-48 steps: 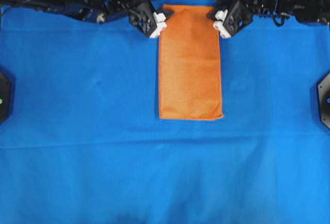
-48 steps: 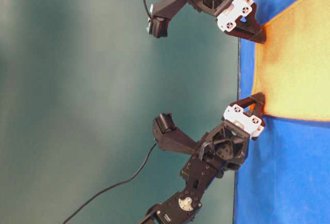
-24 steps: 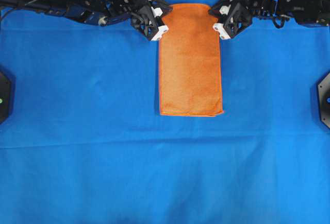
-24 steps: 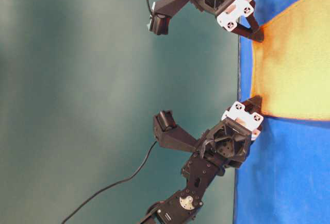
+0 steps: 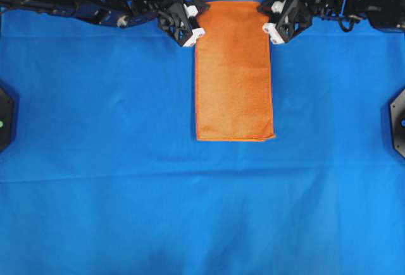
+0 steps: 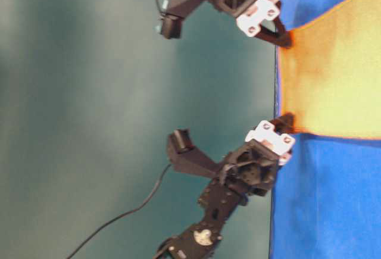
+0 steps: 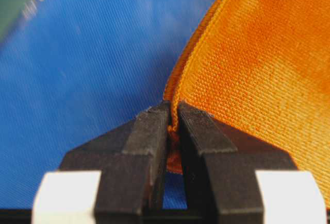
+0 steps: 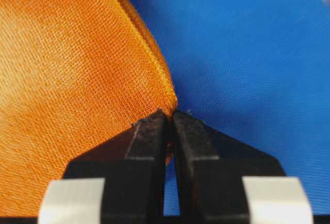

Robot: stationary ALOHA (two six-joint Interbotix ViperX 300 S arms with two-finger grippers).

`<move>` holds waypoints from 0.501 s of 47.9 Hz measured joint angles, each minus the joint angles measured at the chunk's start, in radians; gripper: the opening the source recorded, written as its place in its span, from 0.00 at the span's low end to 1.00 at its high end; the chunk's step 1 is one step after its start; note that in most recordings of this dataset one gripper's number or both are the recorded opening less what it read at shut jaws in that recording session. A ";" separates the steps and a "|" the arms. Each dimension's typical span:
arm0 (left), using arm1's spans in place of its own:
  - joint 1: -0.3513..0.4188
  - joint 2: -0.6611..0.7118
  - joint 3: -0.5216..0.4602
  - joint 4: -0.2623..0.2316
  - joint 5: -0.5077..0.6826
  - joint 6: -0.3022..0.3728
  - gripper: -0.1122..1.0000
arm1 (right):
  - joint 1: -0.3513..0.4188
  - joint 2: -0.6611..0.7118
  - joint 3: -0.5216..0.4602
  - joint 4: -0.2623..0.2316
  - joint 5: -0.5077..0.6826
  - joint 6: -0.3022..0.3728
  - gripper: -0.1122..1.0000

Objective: Fold the orange towel.
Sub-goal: 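Fold the far end toward the near end with both grippers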

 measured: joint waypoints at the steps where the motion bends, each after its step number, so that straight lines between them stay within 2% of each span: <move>1: 0.002 -0.006 -0.002 0.000 0.002 0.008 0.14 | 0.000 -0.006 -0.002 0.000 0.005 -0.002 0.13; 10: 0.029 -0.028 -0.021 0.000 0.034 0.035 0.14 | -0.017 -0.028 -0.023 0.000 0.051 0.000 0.13; 24: 0.054 -0.028 -0.067 0.000 0.091 0.083 0.14 | -0.026 -0.028 -0.041 0.000 0.060 -0.005 0.13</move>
